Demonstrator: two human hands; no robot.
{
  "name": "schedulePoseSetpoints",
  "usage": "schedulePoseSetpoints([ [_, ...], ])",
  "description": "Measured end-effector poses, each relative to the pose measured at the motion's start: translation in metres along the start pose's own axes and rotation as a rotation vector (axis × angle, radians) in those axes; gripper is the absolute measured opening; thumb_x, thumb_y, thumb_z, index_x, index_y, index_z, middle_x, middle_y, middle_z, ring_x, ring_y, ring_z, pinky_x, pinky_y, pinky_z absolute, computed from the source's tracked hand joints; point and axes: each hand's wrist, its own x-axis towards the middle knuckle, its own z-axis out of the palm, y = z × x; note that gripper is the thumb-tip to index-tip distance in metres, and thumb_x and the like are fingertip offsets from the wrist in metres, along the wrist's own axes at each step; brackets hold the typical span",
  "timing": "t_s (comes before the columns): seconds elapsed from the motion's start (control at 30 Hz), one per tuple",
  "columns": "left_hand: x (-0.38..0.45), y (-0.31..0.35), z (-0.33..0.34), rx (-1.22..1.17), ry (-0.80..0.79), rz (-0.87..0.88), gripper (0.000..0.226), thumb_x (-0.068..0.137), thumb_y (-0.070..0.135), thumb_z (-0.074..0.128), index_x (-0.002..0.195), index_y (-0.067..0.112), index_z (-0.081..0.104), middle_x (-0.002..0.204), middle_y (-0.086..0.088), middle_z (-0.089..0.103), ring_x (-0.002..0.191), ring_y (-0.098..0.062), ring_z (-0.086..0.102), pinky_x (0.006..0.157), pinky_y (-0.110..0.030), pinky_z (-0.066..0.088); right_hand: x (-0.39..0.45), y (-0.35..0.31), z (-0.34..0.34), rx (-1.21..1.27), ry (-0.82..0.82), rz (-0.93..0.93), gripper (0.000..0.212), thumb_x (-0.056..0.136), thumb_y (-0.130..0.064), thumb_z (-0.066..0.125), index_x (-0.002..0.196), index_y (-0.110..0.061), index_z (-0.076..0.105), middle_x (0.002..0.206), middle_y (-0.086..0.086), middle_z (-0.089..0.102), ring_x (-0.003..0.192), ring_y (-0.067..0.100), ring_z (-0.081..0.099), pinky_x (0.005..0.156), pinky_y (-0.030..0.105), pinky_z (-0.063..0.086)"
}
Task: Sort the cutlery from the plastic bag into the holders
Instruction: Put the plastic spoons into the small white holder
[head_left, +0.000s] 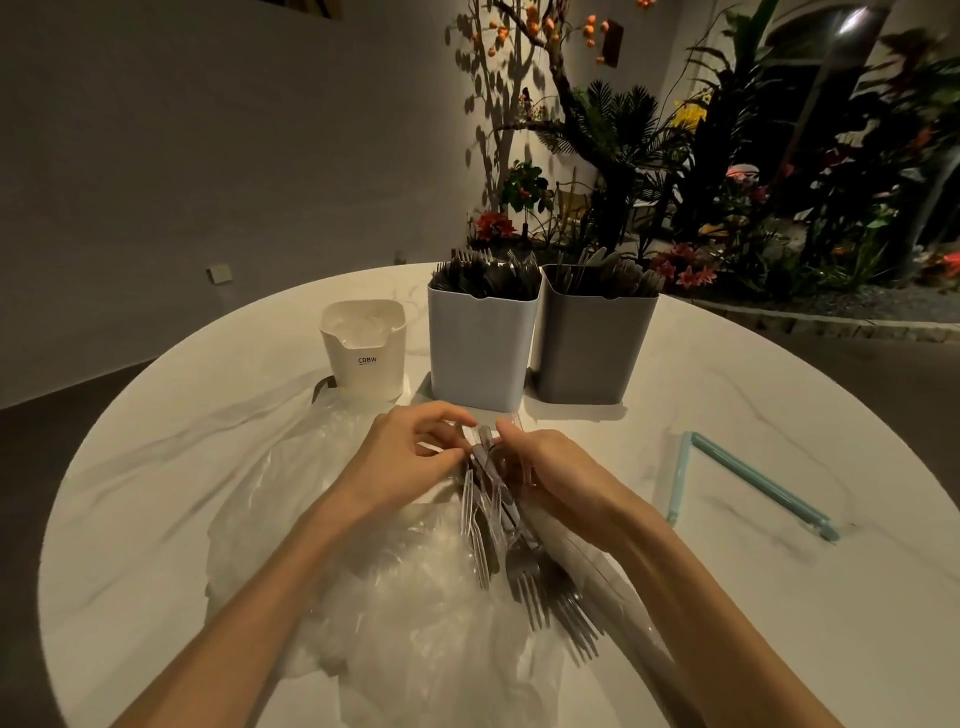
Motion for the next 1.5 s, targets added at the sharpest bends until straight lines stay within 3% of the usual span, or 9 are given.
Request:
schedulePoseSetpoints([
  [0.13, 0.000, -0.002, -0.001, -0.030, -0.029, -0.026, 0.033, 0.084, -0.002, 0.073, 0.106, 0.023, 0.074, 0.086, 0.000, 0.077, 0.084, -0.017, 0.074, 0.085, -0.035, 0.061, 0.004, 0.004, -0.007, -0.220, 0.113, -0.060, 0.055, 0.104, -0.051, 0.039, 0.094, -0.013, 0.077, 0.094, 0.008, 0.075, 0.097, 0.028, 0.070, 0.098, 0.044, 0.055],
  [0.27, 0.001, -0.003, -0.002, -0.008, -0.034, -0.023, 0.032, 0.086, -0.001, 0.071, 0.105, 0.024, 0.075, 0.087, 0.005, 0.077, 0.087, -0.014, 0.073, 0.085, -0.031, 0.060, 0.002, 0.000, -0.018, -0.315, 0.251, -0.164, 0.059, 0.106, -0.052, 0.030, 0.098, -0.018, 0.078, 0.092, -0.006, 0.069, 0.085, 0.011, 0.064, 0.089, 0.030, 0.055],
  [0.37, 0.002, -0.001, -0.004, 0.081, 0.001, 0.037, 0.028, 0.086, 0.007, 0.073, 0.101, 0.030, 0.077, 0.088, 0.010, 0.075, 0.088, -0.006, 0.069, 0.074, -0.020, 0.053, 0.001, -0.001, -0.027, -0.281, 0.400, -0.219, 0.056, 0.105, -0.052, 0.035, 0.079, -0.023, 0.076, 0.070, -0.003, 0.060, 0.067, 0.012, 0.056, 0.062, 0.018, 0.041],
  [0.47, 0.000, 0.005, -0.006, 0.060, -0.019, 0.060, 0.013, 0.087, 0.020, 0.077, 0.090, 0.032, 0.078, 0.085, 0.009, 0.074, 0.073, -0.006, 0.062, 0.066, -0.021, 0.050, -0.008, -0.006, -0.039, -0.082, 0.251, -0.223, 0.040, 0.099, -0.043, 0.058, 0.082, -0.014, 0.079, 0.056, -0.003, 0.059, 0.054, 0.010, 0.052, 0.051, 0.019, 0.043],
  [0.6, -0.010, 0.020, 0.000, 0.009, -0.137, 0.036, 0.003, 0.085, 0.028, 0.080, 0.083, 0.028, 0.078, 0.080, 0.004, 0.072, 0.065, -0.016, 0.059, 0.064, -0.023, 0.049, -0.021, -0.012, -0.058, -0.013, 0.040, -0.167, 0.017, 0.089, -0.020, 0.073, 0.103, -0.010, 0.077, 0.084, 0.014, 0.077, 0.073, 0.025, 0.075, 0.065, 0.027, 0.060],
  [0.83, -0.021, 0.033, 0.024, 0.386, -0.290, 0.071, 0.044, 0.062, 0.075, 0.076, 0.092, 0.043, 0.076, 0.084, 0.018, 0.059, 0.084, -0.006, 0.058, 0.072, -0.024, 0.051, -0.020, -0.004, -0.068, -0.290, -0.062, -0.081, 0.018, 0.099, -0.024, 0.061, 0.107, -0.023, 0.077, 0.093, -0.003, 0.078, 0.094, 0.024, 0.070, 0.090, 0.035, 0.055],
  [0.97, -0.022, 0.035, 0.031, 0.366, -0.323, 0.068, 0.031, 0.066, 0.063, 0.082, 0.088, 0.041, 0.076, 0.087, 0.016, 0.062, 0.086, -0.005, 0.059, 0.076, -0.030, 0.053, -0.023, -0.002, -0.070, -0.285, -0.030, -0.117, 0.019, 0.099, -0.025, 0.060, 0.112, -0.027, 0.074, 0.091, -0.004, 0.077, 0.088, 0.020, 0.064, 0.094, 0.039, 0.051],
  [1.3, -0.018, 0.055, 0.020, -0.390, -0.114, -0.088, 0.022, 0.081, 0.021, 0.081, 0.100, 0.011, 0.078, 0.076, -0.007, 0.070, 0.060, -0.019, 0.060, 0.053, -0.025, 0.051, -0.028, -0.004, -0.074, 0.139, -0.062, -0.245, 0.033, 0.102, -0.006, 0.050, 0.128, -0.020, 0.066, 0.088, 0.006, 0.068, 0.081, 0.016, 0.065, 0.077, 0.026, 0.054],
  [1.5, -0.006, 0.071, 0.041, -0.261, -0.008, 0.009, 0.021, 0.081, 0.010, 0.083, 0.101, 0.011, 0.077, 0.079, -0.007, 0.077, 0.070, -0.020, 0.075, 0.067, -0.030, 0.062, -0.015, -0.002, -0.050, 0.031, 0.038, -0.155, 0.049, 0.085, -0.061, 0.065, 0.115, -0.022, 0.068, 0.067, -0.005, 0.050, 0.057, 0.006, 0.038, 0.052, 0.020, 0.032],
])
